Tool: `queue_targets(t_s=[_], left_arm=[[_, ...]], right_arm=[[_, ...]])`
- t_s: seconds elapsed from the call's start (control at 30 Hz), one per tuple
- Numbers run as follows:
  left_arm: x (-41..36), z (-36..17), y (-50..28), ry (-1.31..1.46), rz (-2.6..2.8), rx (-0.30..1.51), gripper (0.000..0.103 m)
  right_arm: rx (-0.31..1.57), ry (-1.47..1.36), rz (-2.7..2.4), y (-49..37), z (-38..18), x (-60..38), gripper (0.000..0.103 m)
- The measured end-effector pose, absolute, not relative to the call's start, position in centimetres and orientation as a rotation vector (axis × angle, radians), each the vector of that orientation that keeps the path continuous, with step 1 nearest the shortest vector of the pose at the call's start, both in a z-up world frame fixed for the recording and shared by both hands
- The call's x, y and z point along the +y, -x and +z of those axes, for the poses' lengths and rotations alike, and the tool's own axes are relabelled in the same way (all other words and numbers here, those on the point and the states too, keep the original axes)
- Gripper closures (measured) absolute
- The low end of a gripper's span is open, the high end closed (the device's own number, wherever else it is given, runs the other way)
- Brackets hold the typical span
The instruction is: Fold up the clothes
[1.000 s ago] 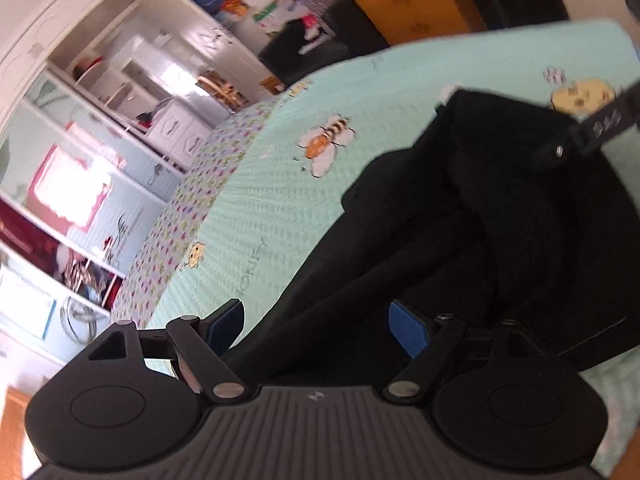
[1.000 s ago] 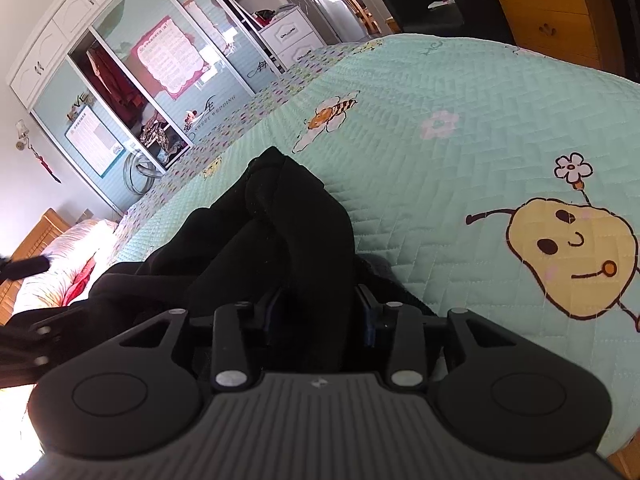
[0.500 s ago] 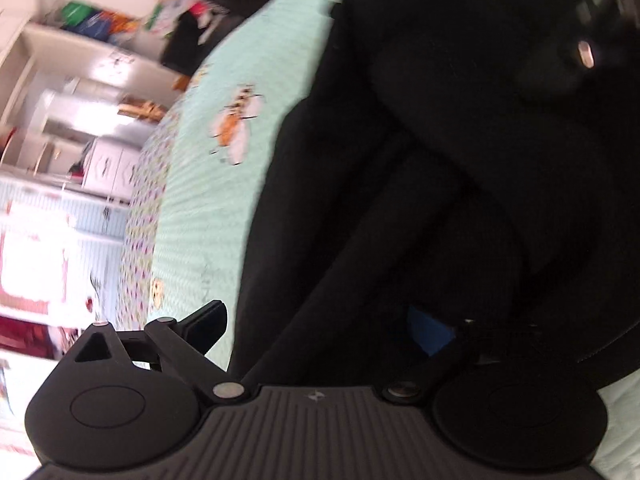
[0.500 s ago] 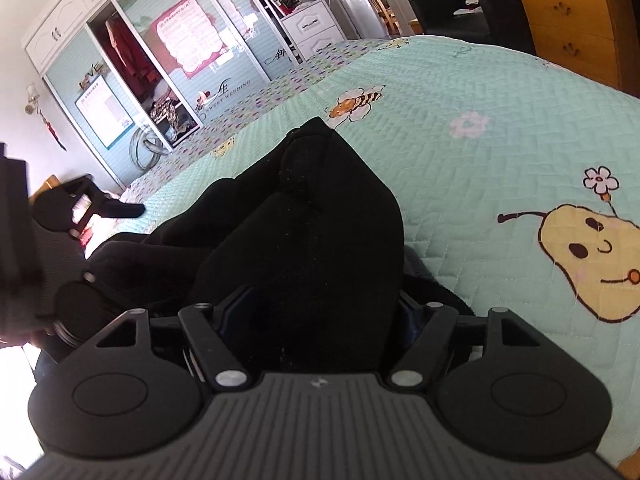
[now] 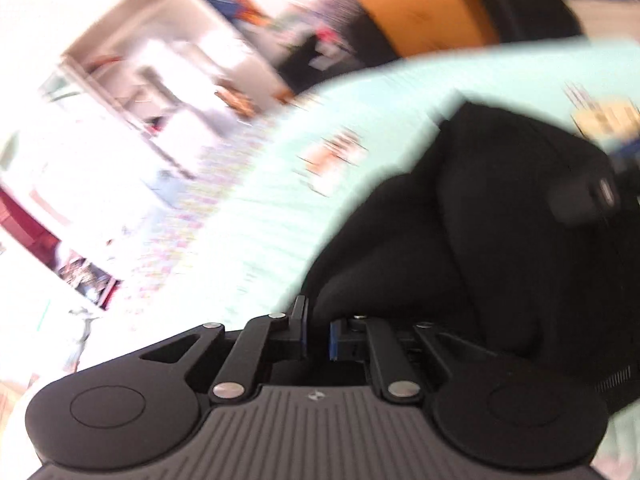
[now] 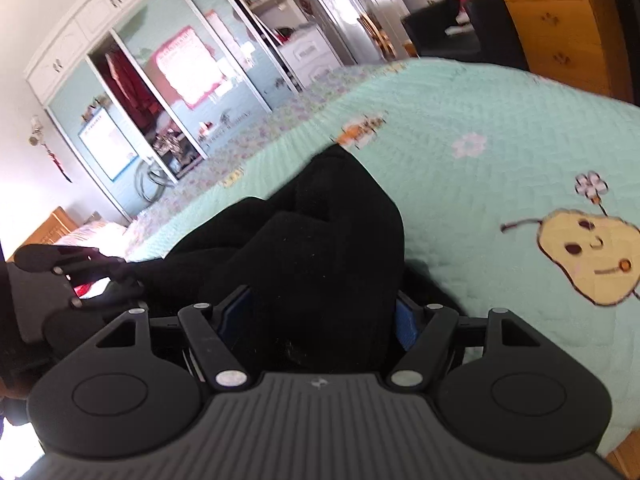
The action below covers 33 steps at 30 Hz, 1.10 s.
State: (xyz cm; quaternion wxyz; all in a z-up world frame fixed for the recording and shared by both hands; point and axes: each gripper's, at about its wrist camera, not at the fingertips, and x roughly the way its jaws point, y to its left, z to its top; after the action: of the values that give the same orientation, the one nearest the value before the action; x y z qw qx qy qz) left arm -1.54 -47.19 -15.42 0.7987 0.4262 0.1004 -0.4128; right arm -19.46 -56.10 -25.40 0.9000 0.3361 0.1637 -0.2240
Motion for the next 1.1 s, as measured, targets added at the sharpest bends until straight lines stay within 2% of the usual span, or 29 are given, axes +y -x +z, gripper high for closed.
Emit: queue_targets(t_s=[0.13, 0.33, 0.6, 0.67, 0.8, 0.87, 1.03, 1.1], left_arm=[[-44.8, -10.7, -1.4, -0.750, -0.781, 0.201, 0.094], [-45.3, -6.2, -8.1, -0.681, -0.631, 0.196, 0.094], [-48.6, -4.4, -15.8, -0.561, -0.255, 0.295, 0.093], [-48.0, -5.2, -17.2, -0.570, -0.207, 0.368, 0.086], [-43.1, -7.1, -18.8, -0.484, -0.154, 0.504, 0.047], [-39.7, -7.5, -18.7, -0.397, -0.168, 0.553, 0.047], [-32.2, -6.9, -13.7, -0.282, -0.221, 0.478, 0.046], [-29.1, -6.6, -11.0, -0.258, -0.234, 0.439, 0.041]], right_arm=[[0.253, -0.715, -0.410, 18.6, -23.5, -55.7, 0.029], [0.191, -0.677, -0.372, 16.3, -20.8, -56.3, 0.023], [0.246, -0.714, -0.408, 17.0, -22.5, -55.6, 0.021], [0.287, -0.744, -0.419, 17.5, -23.7, -55.5, 0.021], [0.349, -0.769, -0.418, 18.3, -25.5, -55.2, 0.021], [0.356, -0.770, -0.416, 18.5, -25.8, -55.0, 0.021], [0.395, -0.775, -0.372, 17.9, -26.2, -54.4, 0.021], [0.431, -0.754, -0.316, 16.9, -26.4, -53.6, 0.021]])
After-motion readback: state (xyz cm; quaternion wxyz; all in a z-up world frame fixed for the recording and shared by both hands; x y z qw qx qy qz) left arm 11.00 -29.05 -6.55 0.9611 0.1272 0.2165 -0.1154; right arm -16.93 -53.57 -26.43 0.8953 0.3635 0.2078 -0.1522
